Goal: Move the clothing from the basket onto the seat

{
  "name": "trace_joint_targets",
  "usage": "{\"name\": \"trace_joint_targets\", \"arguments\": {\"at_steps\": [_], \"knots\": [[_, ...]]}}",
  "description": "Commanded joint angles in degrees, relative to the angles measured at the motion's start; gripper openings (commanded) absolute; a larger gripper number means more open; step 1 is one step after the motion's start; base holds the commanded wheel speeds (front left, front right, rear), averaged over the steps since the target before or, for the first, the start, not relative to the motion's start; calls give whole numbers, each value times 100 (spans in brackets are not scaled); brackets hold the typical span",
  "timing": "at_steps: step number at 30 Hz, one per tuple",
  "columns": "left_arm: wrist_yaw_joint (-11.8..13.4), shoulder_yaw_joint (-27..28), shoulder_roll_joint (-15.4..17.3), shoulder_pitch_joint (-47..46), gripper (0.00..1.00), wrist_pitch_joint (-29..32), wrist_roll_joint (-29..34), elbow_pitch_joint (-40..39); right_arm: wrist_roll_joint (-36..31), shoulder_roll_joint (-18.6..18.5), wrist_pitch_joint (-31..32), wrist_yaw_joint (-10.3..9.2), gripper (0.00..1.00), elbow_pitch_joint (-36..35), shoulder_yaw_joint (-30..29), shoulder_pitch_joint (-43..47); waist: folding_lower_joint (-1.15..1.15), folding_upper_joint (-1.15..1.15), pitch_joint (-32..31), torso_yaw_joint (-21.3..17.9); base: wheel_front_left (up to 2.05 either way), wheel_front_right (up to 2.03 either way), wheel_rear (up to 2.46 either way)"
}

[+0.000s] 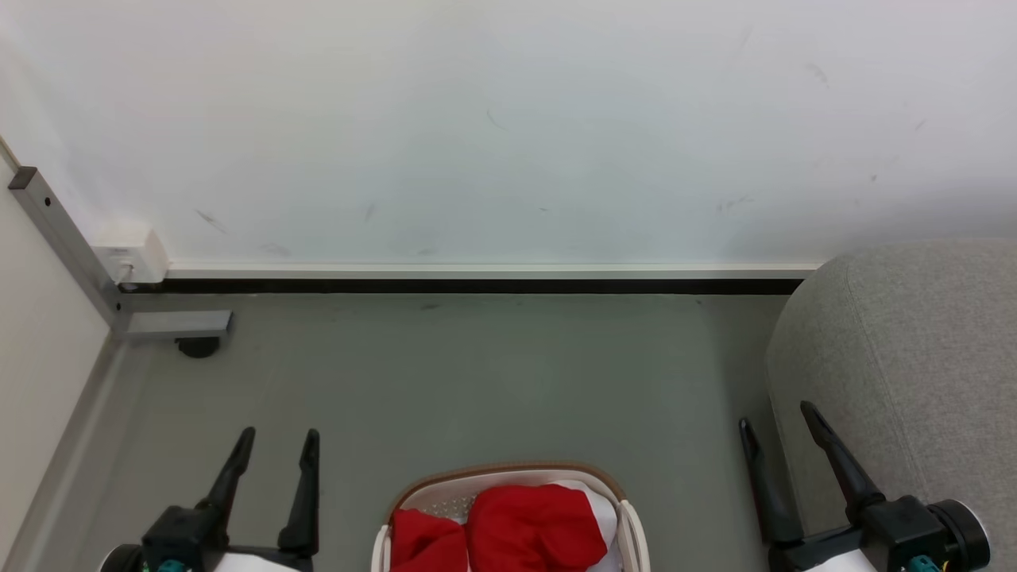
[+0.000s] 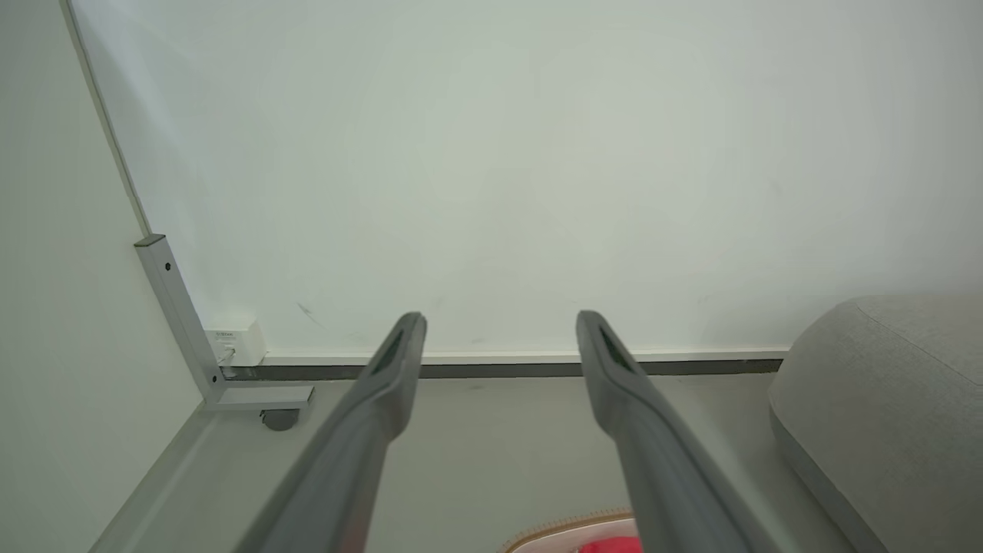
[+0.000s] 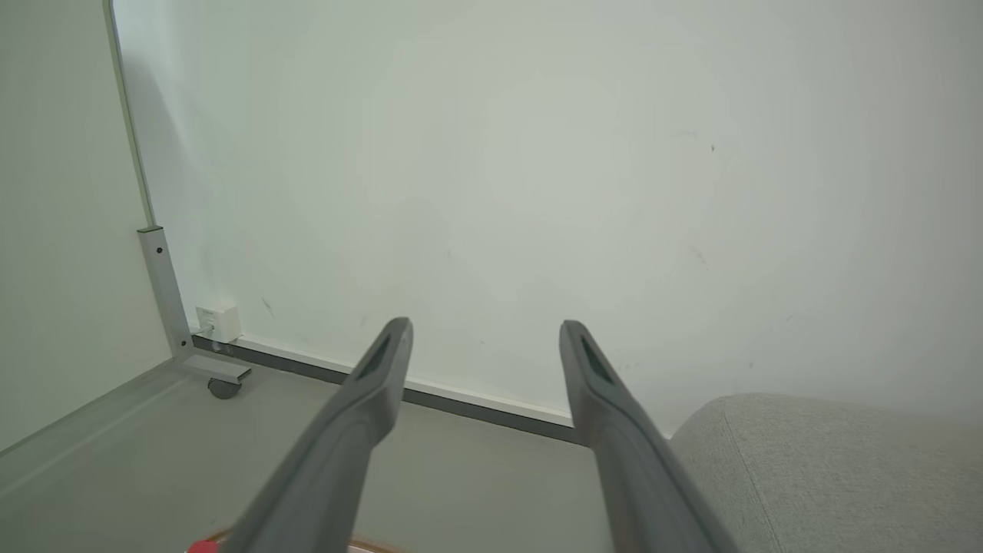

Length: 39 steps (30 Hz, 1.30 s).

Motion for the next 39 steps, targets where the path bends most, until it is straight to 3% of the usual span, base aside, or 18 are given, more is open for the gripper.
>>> {"name": "trace_joint_targets", "arguments": {"at_steps": [1,29,39], "knots": [[-24,18,-1,60,100,-39,112,-25,-113,-43,-41,-12,100,-27,15,11,0,0,-3,-2,0,0,0],[-141,126,-81,44,100,-47,217,-39,52,-40,-45,-12,100,-31,-24,52,0,0,53,-31,0,0,0],[-166,183,-72,-5,100,-47,169,-11,219,-36,-45,-12,100,-46,-20,5,0,0,236,-271,0,0,0]]}}
